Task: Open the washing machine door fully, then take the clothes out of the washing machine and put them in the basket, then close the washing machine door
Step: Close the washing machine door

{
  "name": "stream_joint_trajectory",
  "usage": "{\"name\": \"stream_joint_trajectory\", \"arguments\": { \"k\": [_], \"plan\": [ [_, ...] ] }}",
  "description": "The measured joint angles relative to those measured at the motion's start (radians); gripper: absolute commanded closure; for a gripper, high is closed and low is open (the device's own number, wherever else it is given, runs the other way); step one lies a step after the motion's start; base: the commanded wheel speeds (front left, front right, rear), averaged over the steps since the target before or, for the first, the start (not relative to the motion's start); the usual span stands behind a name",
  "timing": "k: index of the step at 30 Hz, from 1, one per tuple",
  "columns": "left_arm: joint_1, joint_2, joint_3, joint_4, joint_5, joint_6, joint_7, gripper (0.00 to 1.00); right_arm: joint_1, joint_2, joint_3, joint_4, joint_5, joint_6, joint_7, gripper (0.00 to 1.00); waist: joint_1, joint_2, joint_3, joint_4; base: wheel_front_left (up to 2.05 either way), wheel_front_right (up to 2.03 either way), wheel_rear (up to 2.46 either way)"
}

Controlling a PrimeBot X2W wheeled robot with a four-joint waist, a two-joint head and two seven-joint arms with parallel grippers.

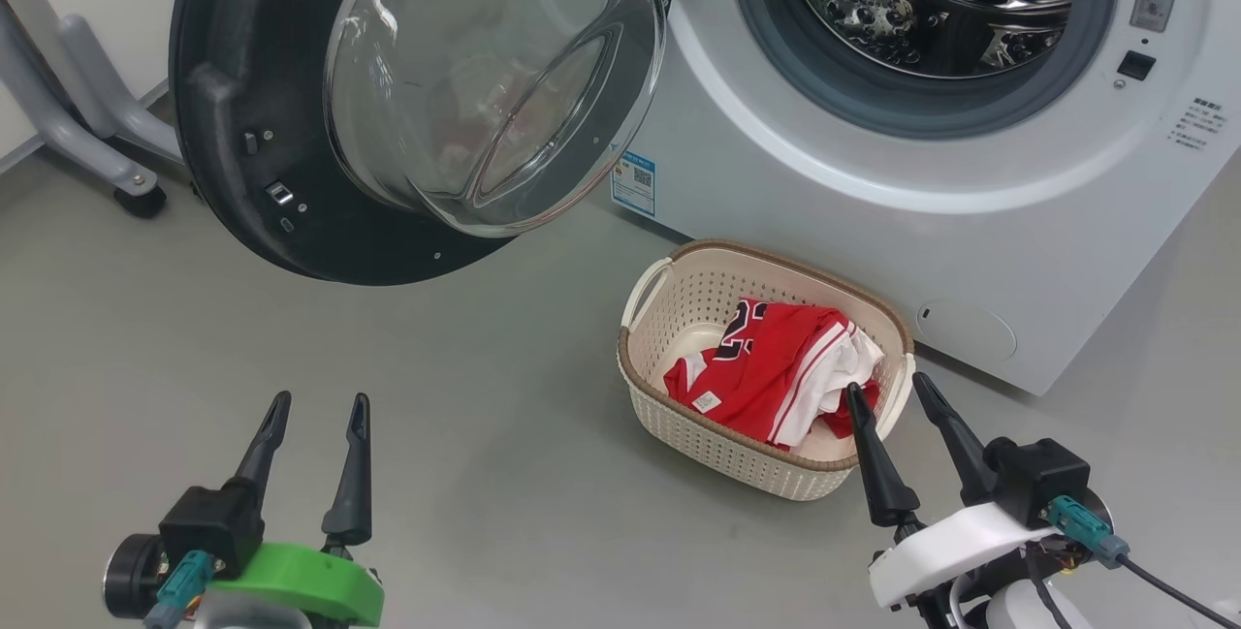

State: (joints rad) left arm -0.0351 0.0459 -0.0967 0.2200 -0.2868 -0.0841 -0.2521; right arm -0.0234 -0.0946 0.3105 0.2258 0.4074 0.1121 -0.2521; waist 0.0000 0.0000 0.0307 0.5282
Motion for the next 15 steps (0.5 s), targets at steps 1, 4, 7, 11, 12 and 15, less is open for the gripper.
{"name": "stream_joint_trajectory", "arguments": {
  "k": [1,4,7,11,12,15],
  "plan": [
    [0.000,0.000,0.000,-0.001,0.002,0.000,0.000,0.00,0.000,0.000,0.001,0.002,0.000,0.000,0.000,0.00,0.0000,0.0000,0.000,0.000,0.00,0.00,0.00],
    [0.001,0.000,0.000,-0.001,0.006,0.000,0.000,0.00,-0.003,0.000,0.003,0.005,0.000,0.000,0.000,0.00,0.0000,0.0000,0.000,0.000,0.00,0.00,0.00],
    [0.002,0.000,-0.002,-0.001,0.006,0.000,0.000,0.00,-0.009,0.000,0.003,0.006,0.000,0.001,0.000,0.00,0.0000,0.0000,0.001,0.000,0.00,0.00,0.00],
    [0.014,0.000,-0.006,-0.001,0.007,0.000,0.000,0.00,-0.009,-0.001,0.003,0.007,0.000,0.001,0.000,0.00,0.0000,0.0000,0.001,-0.001,0.00,0.00,0.00],
    [0.016,0.000,-0.007,-0.001,0.007,0.000,0.000,0.00,-0.009,-0.001,0.003,0.008,0.000,0.001,0.000,0.00,0.0000,0.0000,0.000,-0.002,0.00,0.00,0.00],
    [0.016,0.000,-0.007,-0.001,0.007,0.000,0.000,0.00,-0.009,-0.001,0.003,0.009,0.000,0.001,0.000,0.00,0.0000,0.0000,0.000,-0.002,0.00,0.00,0.00]
  ]
}}
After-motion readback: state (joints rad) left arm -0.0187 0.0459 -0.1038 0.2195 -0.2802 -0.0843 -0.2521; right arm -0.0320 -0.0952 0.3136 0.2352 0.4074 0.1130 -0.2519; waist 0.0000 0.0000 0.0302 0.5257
